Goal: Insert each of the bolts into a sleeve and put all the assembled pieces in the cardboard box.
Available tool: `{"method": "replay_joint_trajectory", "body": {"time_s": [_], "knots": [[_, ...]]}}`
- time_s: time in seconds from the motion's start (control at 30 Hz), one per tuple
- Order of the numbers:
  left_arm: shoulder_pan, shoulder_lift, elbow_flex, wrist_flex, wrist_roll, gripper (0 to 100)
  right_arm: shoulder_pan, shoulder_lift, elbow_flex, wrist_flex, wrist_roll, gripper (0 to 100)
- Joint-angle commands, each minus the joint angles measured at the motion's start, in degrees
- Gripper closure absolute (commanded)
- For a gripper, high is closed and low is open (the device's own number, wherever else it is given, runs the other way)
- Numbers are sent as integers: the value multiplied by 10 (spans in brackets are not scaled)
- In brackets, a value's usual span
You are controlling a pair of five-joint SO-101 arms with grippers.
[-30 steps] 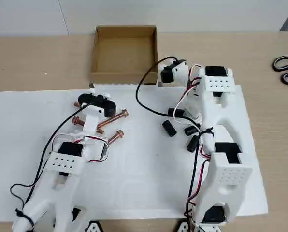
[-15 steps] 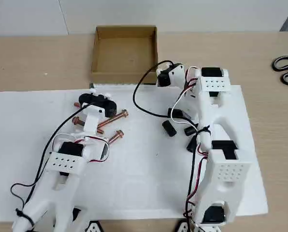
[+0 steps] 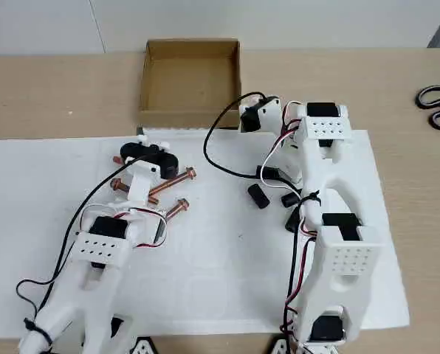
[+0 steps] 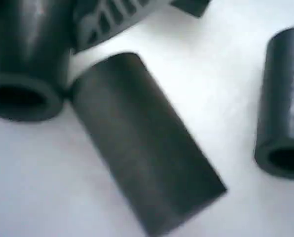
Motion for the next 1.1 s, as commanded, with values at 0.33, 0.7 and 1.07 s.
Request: {"method": "replay_joint_trajectory", "body": {"time_s": [0.33,0.7,1.07], "knots": [[2,-2,-2,-11,4,918,-53,-58,-7,109,-192,989],[-1,-3,-2,-11,18,918,-42,-80,-50,179,-258,992],[2,0,0,-11,18,918,-46,-278,-64,200,-276,995]]}}
